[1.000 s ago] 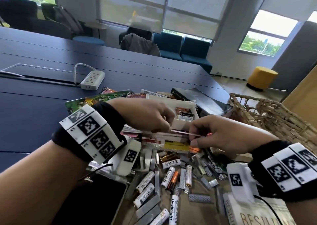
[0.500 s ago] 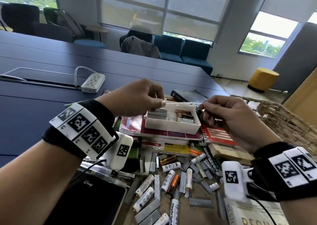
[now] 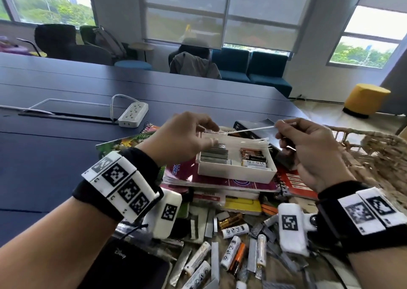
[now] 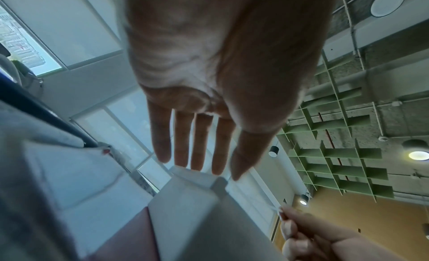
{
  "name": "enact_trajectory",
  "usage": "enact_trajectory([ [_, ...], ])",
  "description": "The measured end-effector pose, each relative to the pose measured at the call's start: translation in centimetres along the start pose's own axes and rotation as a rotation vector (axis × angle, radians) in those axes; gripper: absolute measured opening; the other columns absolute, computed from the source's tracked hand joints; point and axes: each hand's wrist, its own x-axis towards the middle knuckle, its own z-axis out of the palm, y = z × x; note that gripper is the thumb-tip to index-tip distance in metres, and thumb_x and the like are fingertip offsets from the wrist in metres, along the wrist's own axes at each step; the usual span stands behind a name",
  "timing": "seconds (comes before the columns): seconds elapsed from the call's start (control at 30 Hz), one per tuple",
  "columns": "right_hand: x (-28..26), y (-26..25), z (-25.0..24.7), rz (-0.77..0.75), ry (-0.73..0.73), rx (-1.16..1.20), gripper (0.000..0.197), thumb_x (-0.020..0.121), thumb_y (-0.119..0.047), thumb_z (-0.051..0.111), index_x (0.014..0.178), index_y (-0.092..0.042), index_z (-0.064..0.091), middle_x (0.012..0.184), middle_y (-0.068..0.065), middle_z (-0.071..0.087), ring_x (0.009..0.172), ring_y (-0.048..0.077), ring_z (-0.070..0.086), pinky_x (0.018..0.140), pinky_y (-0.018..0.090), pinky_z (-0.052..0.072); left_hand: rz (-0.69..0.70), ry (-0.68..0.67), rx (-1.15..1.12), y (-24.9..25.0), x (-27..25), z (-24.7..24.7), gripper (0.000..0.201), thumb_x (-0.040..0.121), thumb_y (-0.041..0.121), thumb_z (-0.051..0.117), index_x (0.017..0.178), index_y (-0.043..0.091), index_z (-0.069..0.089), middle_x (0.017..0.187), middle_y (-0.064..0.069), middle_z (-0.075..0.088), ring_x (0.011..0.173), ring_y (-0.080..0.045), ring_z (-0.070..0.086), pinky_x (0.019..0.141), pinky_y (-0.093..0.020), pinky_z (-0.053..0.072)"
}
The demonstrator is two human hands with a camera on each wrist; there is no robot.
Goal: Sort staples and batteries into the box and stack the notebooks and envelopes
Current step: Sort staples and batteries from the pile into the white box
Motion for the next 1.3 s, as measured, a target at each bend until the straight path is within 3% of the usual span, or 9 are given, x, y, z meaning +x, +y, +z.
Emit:
enact_trajectory([
  [0.1,0.4,0.8,-0.2,0.007,0.021,-0.024,0.008,0.094,-0.014,0.072,0.086,-0.013,0.068,0.064,0.000,0.064,0.052,0.009,0.048,0.044,0.017,0.043,0.004,-0.090,0.054,0.2,-0.4,0.3,0.069,0.077,0.050,0.084,0.138,0.026,0.061,0.131,0.013,0.067,0.113,0.001,0.062,0.103,-0.024,0.047],
  [0.23,1.0,2.3,-0.3,-0.028,0.048,-0.098,0.011,0.093,-0.014,0.074,0.082,-0.014,0.070,0.066,0.003,0.064,0.050,0.010,0.049,0.041,0.018,0.040,0.020,-0.138,0.186,0.2,-0.5,1.0,0.088,0.071,0.055,0.087,0.147,0.028,0.051,0.138,0.011,0.060,0.124,-0.006,0.055,0.110,-0.032,0.042],
  [0.43,1.5,3.5,-0.4,-0.119,0.022,-0.271,0.009,0.087,-0.021,0.081,0.079,-0.020,0.077,0.068,-0.001,0.067,0.055,0.011,0.055,0.047,0.022,0.043,0.007,-0.138,0.238,0.0,-0.2,1.0,0.091,0.069,0.059,0.085,0.147,0.027,0.051,0.141,0.011,0.059,0.124,-0.006,0.054,0.106,-0.026,0.041],
  [0.67,1.4,3.0,-0.3,-0.048,0.060,-0.073,0.009,0.090,-0.015,0.076,0.083,-0.016,0.073,0.071,0.004,0.065,0.049,0.008,0.047,0.039,0.017,0.037,0.003,-0.151,0.258,0.0,-0.1,1.0,0.092,0.067,0.064,0.083,0.146,0.029,0.051,0.139,0.014,0.059,0.122,-0.005,0.053,0.104,-0.029,0.043],
  [0.8,1.4,3.2,-0.2,-0.052,0.026,-0.160,0.013,0.087,-0.016,0.079,0.075,-0.019,0.076,0.069,0.003,0.064,0.050,0.009,0.047,0.040,0.017,0.038,0.007,-0.155,0.272,0.0,-0.1,1.0,0.089,0.067,0.067,0.081,0.144,0.032,0.052,0.136,0.015,0.059,0.121,-0.005,0.053,0.104,-0.033,0.044],
  [0.9,1.4,3.5,0.0,-0.071,-0.004,-0.244,0.016,0.084,-0.014,0.082,0.070,-0.022,0.078,0.067,0.004,0.059,0.052,0.010,0.046,0.047,0.020,0.042,0.004,-0.181,0.302,-0.1,0.0,1.0,0.086,0.068,0.069,0.079,0.142,0.033,0.055,0.136,0.017,0.057,0.122,-0.007,0.052,0.105,-0.035,0.043],
  [1.07,1.6,3.8,0.0,-0.103,-0.018,-0.350,0.008,0.080,-0.018,0.087,0.079,-0.024,0.081,0.069,-0.003,0.063,0.066,0.011,0.061,0.070,0.031,0.059,-0.004,-0.189,0.315,-0.1,0.1,1.0,0.085,0.066,0.072,0.076,0.140,0.034,0.057,0.133,0.018,0.056,0.122,-0.008,0.051,0.105,-0.041,0.044],
  [1.13,1.6,3.8,-0.1,-0.088,-0.005,-0.342,0.007,0.082,-0.018,0.085,0.086,-0.022,0.080,0.068,-0.002,0.059,0.061,0.010,0.058,0.067,0.033,0.058,-0.008,-0.182,0.309,-0.1,0.1,1.0,0.085,0.066,0.074,0.076,0.139,0.034,0.058,0.131,0.019,0.056,0.121,-0.008,0.051,0.105,-0.042,0.044],
  [1.3,1.8,3.7,-0.3,-0.054,0.057,-0.332,0.008,0.092,-0.011,0.074,0.092,-0.019,0.075,0.074,0.003,0.061,0.053,0.008,0.050,0.047,0.020,0.041,-0.011,-0.186,0.315,0.0,0.0,0.9,0.085,0.067,0.073,0.075,0.140,0.033,0.057,0.132,0.018,0.055,0.121,-0.008,0.051,0.104,-0.040,0.044],
])
